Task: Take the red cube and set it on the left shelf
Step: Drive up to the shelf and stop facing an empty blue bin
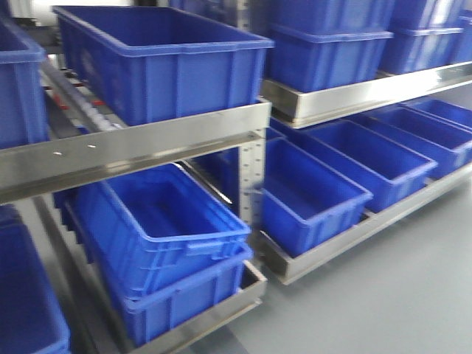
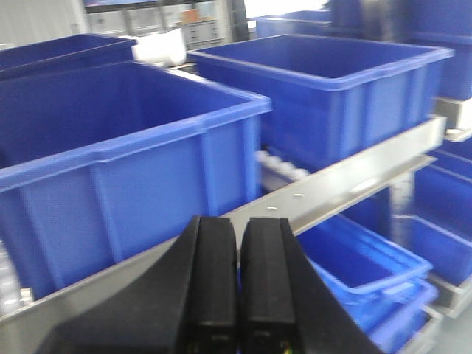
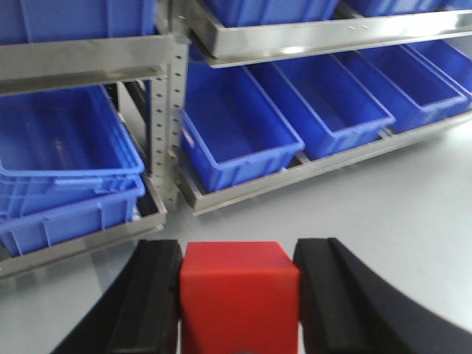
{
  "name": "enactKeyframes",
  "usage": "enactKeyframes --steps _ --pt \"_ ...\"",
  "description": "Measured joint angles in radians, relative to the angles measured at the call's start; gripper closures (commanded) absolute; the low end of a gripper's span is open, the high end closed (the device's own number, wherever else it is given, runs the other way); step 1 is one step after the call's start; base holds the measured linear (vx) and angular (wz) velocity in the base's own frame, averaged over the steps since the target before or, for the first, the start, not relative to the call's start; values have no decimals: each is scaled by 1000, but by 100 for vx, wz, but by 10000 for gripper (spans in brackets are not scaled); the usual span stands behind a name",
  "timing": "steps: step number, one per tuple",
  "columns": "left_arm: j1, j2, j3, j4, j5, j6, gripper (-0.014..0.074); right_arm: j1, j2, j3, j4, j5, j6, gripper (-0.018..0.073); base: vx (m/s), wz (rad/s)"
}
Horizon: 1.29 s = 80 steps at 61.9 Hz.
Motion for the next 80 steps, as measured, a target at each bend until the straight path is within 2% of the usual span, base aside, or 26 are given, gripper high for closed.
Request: enactKeyframes --steps 39,80 --pt "0 0 0 0 0 0 491 0 0 0 0 0 0 501 23 57" --pt "0 0 0 0 0 0 491 0 0 0 0 0 0 501 11 34"
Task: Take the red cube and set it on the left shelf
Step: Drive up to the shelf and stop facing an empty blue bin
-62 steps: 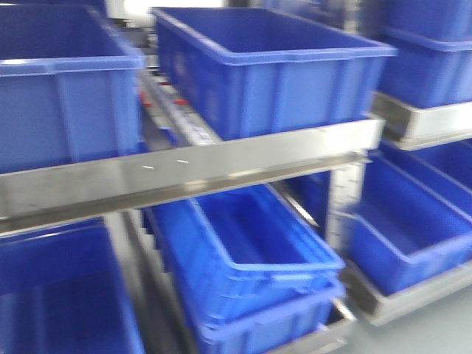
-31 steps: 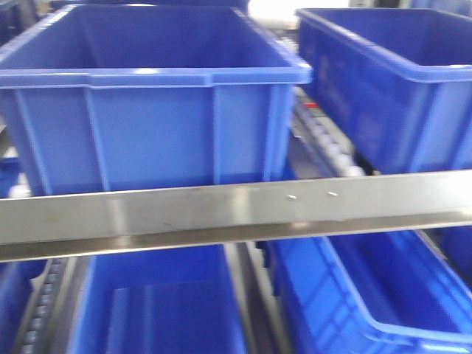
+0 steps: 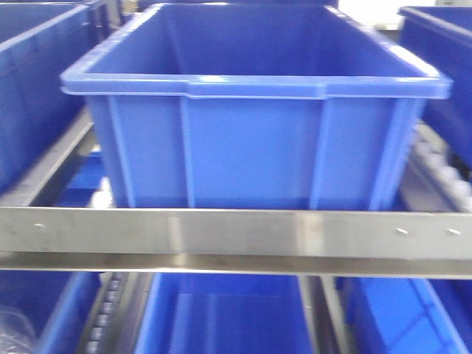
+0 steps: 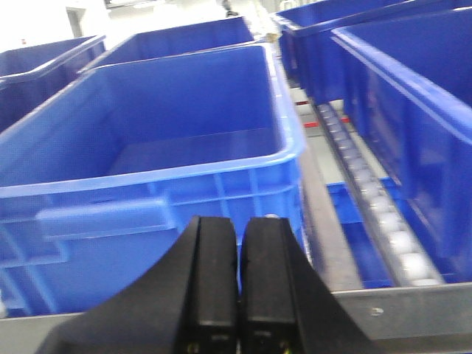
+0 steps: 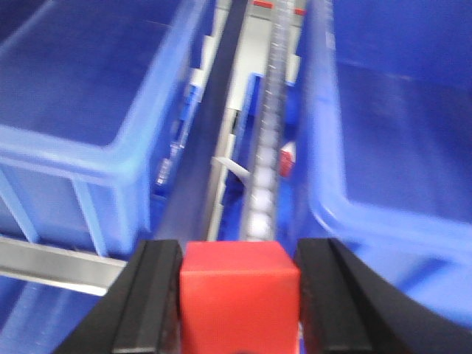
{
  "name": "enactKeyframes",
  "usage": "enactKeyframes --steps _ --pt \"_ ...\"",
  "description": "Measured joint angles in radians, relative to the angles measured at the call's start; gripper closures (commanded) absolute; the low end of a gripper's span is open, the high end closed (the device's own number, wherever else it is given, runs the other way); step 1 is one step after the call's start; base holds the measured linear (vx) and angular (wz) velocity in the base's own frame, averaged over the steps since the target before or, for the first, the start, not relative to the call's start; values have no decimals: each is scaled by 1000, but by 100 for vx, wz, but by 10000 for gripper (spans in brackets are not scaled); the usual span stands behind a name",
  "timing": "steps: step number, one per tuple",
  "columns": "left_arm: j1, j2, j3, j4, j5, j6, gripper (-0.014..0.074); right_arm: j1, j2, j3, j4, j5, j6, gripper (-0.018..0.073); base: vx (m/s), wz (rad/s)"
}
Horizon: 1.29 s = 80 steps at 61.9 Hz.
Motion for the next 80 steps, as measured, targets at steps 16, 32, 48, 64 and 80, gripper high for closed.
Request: enactKeyframes --steps 16,32,48,64,80 --pt "0 0 0 0 0 0 491 0 0 0 0 0 0 501 9 21" --pt "0 0 0 0 0 0 491 0 0 0 0 0 0 501 11 6" --pt "0 0 0 0 0 0 491 0 0 0 0 0 0 501 8 -11" --pt "0 0 0 0 0 0 491 0 0 0 0 0 0 501 3 1" --pt "0 0 0 0 0 0 491 0 0 0 0 0 0 501 0 0"
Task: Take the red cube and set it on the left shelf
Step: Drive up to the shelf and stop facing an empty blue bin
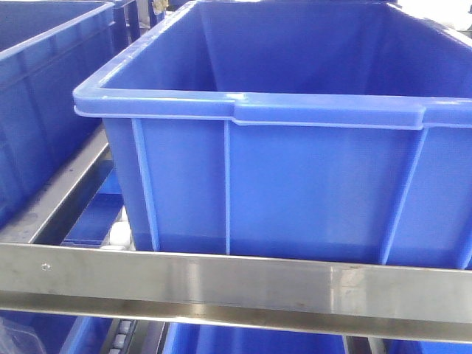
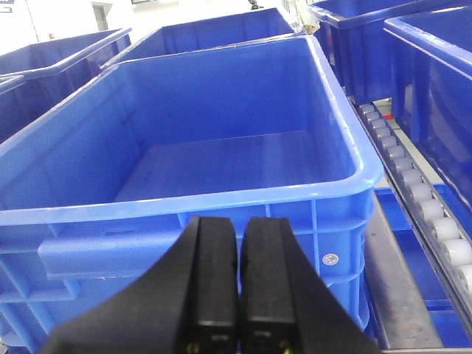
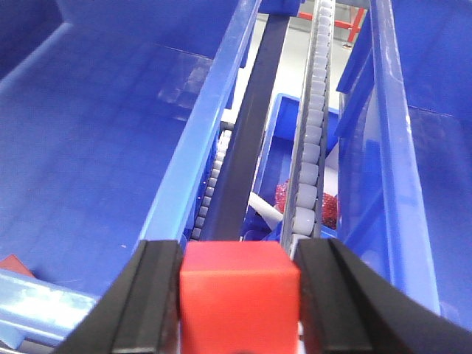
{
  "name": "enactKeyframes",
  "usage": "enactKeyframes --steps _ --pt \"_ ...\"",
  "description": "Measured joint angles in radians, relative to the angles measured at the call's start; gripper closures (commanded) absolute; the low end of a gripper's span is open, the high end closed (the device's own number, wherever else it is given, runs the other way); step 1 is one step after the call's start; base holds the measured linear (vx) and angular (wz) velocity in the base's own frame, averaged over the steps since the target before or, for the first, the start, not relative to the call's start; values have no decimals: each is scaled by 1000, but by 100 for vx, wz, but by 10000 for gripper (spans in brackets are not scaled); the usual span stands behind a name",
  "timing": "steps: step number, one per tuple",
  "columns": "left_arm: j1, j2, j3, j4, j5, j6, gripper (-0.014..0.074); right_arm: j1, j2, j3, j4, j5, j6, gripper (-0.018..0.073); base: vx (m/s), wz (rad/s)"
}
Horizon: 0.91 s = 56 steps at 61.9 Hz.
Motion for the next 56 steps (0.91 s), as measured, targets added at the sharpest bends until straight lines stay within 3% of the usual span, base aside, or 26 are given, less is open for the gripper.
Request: enactKeyframes --steps 56 --pt "0 0 0 0 0 0 491 0 0 0 0 0 0 501 0 2"
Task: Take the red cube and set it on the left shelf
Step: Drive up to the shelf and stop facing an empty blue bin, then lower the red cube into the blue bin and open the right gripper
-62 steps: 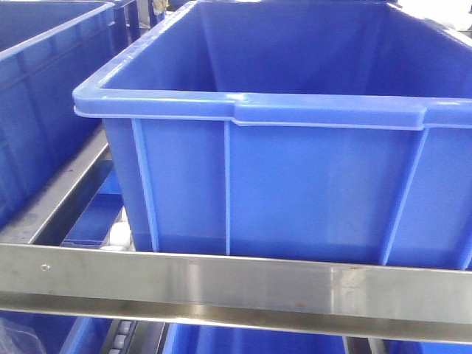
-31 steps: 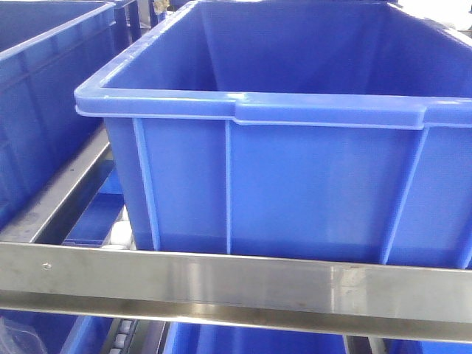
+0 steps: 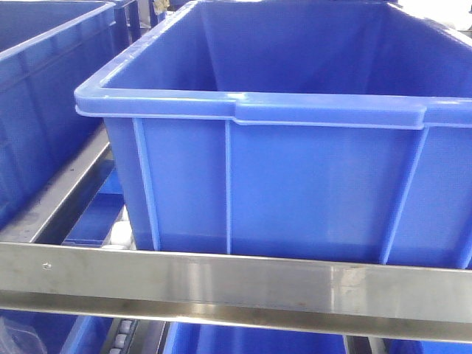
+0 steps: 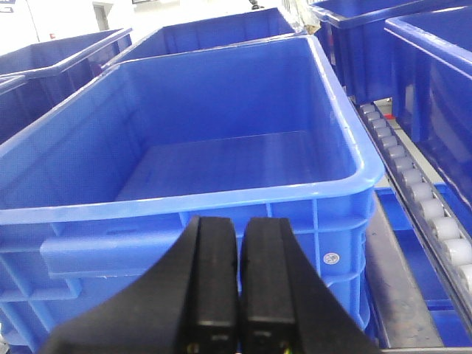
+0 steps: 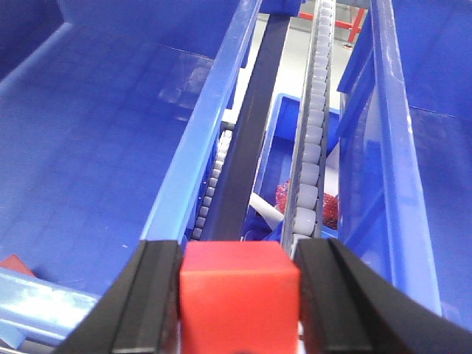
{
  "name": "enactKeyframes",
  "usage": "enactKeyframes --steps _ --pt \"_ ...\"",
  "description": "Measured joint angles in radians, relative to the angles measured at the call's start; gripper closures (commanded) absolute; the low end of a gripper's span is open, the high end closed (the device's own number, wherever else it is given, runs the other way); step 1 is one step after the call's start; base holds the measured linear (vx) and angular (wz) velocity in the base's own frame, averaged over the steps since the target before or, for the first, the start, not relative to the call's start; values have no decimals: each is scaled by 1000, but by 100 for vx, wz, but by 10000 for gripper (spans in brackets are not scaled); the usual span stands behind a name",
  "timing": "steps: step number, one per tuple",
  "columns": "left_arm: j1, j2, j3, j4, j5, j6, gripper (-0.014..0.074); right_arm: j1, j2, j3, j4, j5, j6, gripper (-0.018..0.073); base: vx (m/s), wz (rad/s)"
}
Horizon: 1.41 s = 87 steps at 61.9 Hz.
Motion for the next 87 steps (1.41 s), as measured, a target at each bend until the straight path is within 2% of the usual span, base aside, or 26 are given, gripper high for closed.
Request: enactKeyframes --steps 41,55,62,78,87 --pt "0 0 0 0 0 0 491 0 0 -2 0 -42 0 501 0 0" --pt "0 0 0 0 0 0 491 12 93 -96 45 -44 0 501 0 0" --pt "0 0 0 0 0 0 491 56 189 -169 54 -46 0 501 0 0" --pt "0 0 0 0 0 0 491 223 494 -353 56 -56 0 501 0 0" --pt "0 0 0 0 0 0 491 288 673 -466 56 -63 0 501 0 0"
